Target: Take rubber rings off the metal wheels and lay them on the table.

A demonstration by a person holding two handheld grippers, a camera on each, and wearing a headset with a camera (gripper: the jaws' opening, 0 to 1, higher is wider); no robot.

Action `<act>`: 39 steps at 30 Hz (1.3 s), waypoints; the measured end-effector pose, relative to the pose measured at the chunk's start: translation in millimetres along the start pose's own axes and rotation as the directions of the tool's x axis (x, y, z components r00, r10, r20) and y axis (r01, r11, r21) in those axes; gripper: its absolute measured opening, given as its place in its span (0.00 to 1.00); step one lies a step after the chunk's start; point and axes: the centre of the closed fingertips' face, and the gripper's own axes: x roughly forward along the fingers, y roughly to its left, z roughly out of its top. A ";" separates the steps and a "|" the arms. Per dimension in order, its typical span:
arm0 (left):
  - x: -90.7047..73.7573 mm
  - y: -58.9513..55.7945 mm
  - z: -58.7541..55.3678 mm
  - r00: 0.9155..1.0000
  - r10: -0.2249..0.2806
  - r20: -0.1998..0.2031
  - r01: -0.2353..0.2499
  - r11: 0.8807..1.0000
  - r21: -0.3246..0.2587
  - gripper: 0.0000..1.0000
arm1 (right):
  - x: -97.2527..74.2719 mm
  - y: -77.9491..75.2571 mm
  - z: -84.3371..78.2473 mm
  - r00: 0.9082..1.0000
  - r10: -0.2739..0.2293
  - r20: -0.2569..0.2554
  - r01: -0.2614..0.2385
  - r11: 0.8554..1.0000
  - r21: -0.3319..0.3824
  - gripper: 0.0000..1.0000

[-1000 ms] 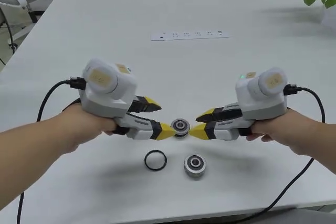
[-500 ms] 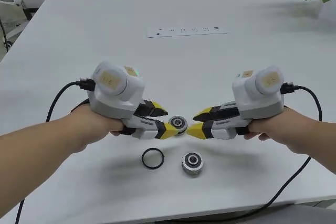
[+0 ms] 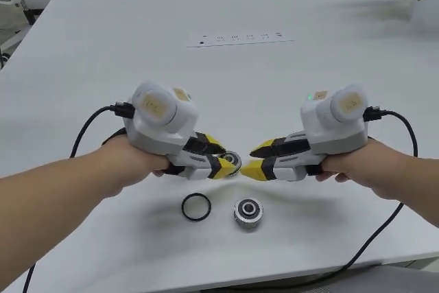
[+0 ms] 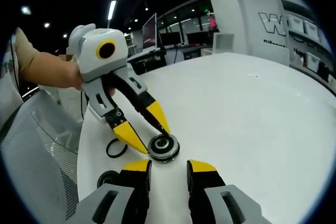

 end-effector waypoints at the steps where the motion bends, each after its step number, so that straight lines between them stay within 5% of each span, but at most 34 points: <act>1: 0.7 0.1 -0.9 1.000 0.001 -0.005 -0.001 1.000 0.005 0.22 | -0.1 -0.1 -0.2 1.000 0.000 -0.001 0.000 1.000 -0.001 0.25; 28: -0.5 -0.4 -1.3 0.997 0.069 0.018 -0.069 0.998 -0.002 0.14 | 25.4 7.6 6.0 1.000 0.012 -0.008 -0.012 0.999 -0.048 0.29; 39: 0.7 0.6 -1.3 0.997 0.071 0.026 -0.071 0.997 -0.010 0.13 | 19.3 9.5 2.1 1.000 0.016 -0.016 -0.017 0.998 -0.054 0.22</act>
